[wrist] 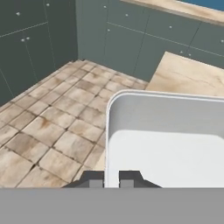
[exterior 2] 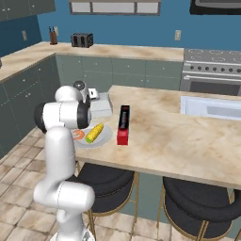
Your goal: Retrieve the tupperware and aluminum foil from the cabinet and place them on the dining counter near the plate with corn and shrimp to prepare for storing leftovers.
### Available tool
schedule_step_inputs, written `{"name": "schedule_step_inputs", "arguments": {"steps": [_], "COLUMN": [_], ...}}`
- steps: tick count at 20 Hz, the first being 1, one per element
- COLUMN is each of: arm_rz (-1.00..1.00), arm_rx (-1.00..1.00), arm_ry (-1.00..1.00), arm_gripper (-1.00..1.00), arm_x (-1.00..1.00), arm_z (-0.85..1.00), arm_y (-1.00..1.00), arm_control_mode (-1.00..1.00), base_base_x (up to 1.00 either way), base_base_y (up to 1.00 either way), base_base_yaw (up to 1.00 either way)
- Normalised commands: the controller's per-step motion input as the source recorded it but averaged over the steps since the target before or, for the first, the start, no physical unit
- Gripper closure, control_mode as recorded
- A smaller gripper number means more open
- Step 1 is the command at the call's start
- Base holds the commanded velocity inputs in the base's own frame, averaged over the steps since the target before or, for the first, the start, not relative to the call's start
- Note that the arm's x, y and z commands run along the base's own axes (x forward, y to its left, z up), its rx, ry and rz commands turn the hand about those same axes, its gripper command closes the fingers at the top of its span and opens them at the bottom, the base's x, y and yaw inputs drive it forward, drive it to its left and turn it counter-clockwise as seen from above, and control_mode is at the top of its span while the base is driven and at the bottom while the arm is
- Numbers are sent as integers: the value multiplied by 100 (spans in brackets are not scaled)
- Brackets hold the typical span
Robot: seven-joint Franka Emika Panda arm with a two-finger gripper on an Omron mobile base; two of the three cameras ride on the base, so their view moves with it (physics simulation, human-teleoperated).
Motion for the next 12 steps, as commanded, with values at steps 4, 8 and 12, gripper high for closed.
{"name": "schedule_step_inputs", "arguments": {"steps": [4,8,12], "arm_rz": [0,0,0], "arm_rx": [0,0,-1], "arm_ry": [0,4,11], "arm_gripper": [100,100,100], "arm_x": [33,6,-19], "arm_z": [-23,-45,-58], "arm_y": [-1,-25,-26], "arm_control_mode": [-100,-100,-100], "base_base_x": [0,0,0], "base_base_y": [0,0,0], "base_base_yaw": [0,0,0]}}
